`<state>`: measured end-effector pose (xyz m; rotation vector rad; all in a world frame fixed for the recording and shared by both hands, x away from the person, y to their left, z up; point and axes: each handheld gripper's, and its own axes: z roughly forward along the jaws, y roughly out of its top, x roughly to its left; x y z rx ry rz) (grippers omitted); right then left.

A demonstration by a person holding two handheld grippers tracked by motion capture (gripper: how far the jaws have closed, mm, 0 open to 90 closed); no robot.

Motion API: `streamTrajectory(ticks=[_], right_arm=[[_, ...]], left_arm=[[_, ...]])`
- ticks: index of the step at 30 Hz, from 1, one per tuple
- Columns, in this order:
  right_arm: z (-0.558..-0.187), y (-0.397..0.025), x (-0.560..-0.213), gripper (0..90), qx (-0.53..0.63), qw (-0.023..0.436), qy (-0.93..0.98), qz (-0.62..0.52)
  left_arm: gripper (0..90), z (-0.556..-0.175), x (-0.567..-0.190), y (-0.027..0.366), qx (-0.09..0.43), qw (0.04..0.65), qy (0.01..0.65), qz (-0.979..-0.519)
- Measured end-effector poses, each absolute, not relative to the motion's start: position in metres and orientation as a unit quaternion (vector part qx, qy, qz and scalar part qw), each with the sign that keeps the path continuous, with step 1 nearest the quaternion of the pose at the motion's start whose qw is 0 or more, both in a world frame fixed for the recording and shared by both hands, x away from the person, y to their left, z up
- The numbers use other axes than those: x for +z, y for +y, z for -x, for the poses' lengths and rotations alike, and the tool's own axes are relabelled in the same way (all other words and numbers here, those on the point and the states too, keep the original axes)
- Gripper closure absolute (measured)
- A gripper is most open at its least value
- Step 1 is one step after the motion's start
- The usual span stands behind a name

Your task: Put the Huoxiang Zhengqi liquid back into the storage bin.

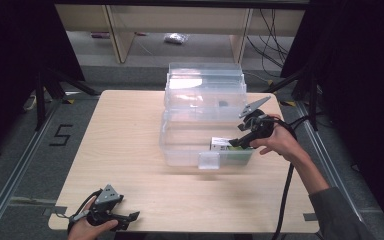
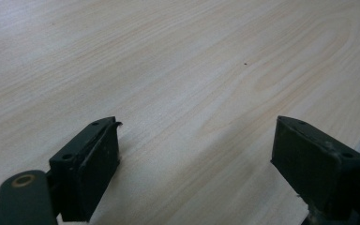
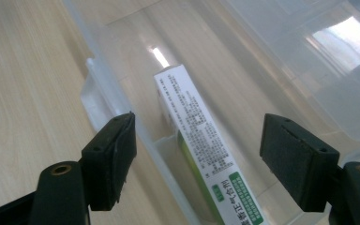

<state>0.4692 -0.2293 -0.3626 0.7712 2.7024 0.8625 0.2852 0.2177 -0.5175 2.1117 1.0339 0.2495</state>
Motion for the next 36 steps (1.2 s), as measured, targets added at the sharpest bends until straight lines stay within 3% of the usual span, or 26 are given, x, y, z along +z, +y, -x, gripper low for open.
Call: streamTrajectory(ticks=[12,21,36], right_arm=[[-0.454,-0.234,-0.372,27.8,0.302,0.085,0.911,-0.267],[-0.442,-0.239,-0.372,15.6,0.335,0.102,0.895,-0.277],[-0.430,-0.237,-0.380,16.3,0.354,0.110,0.887,-0.276]], left_arm=[[14.9,-0.285,-0.517,0.218,0.097,0.380,0.405,-0.826],[14.9,-0.286,-0.518,0.218,0.101,0.377,0.405,-0.827],[14.9,-0.285,-0.518,0.217,0.096,0.382,0.407,-0.824]])
